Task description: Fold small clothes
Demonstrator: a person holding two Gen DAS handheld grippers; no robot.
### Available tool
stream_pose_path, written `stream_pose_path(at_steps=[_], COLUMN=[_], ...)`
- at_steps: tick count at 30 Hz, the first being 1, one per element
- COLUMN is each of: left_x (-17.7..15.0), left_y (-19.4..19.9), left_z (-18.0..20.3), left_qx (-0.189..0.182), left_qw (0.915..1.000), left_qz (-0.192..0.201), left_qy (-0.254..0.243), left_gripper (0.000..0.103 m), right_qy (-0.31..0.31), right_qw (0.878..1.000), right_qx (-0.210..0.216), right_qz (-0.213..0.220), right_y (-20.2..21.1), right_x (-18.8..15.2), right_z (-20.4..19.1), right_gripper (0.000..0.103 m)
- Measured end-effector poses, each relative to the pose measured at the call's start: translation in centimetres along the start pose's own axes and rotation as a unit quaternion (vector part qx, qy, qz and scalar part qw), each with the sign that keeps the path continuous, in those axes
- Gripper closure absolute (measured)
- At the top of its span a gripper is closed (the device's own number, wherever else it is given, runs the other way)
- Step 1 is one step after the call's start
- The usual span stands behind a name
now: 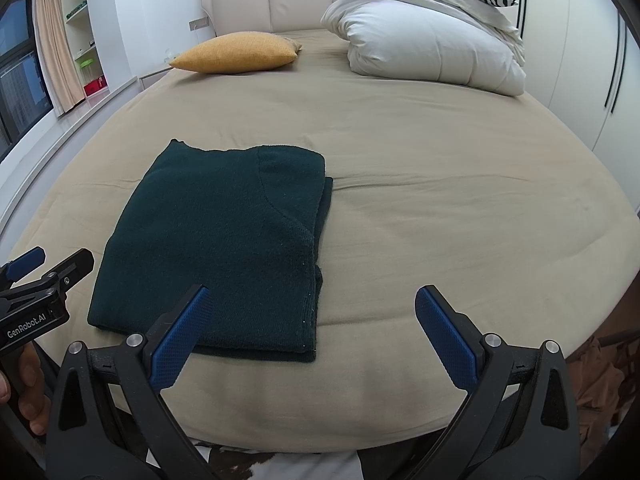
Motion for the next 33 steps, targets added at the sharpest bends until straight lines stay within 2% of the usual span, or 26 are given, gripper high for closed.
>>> stream_pose_path(at_steps=[33], left_x=[-0.64], left_y=[-0.31], left_z=[-0.79], left_qx=[-0.006], left_qw=[0.9999], left_qz=[-0.008], left_qy=[0.005], left_gripper=[0.000], right_qy=[0.002], right_qw=[1.000], right_qx=[0.006], right_qz=[-0.003], right_y=[0.06], right_x=[-0.43], right_z=[0.08], right_gripper=[0.000])
Point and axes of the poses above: each gripper's, at about its wrist camera, not at the fingertips, and y roughly against the way its jaws point, z to its right, x to its top, the point moved 3 cm from there along -y, roughly the way its jaws point, and after that the axes turned 2 degrees about -x, right-handed, at the moved point
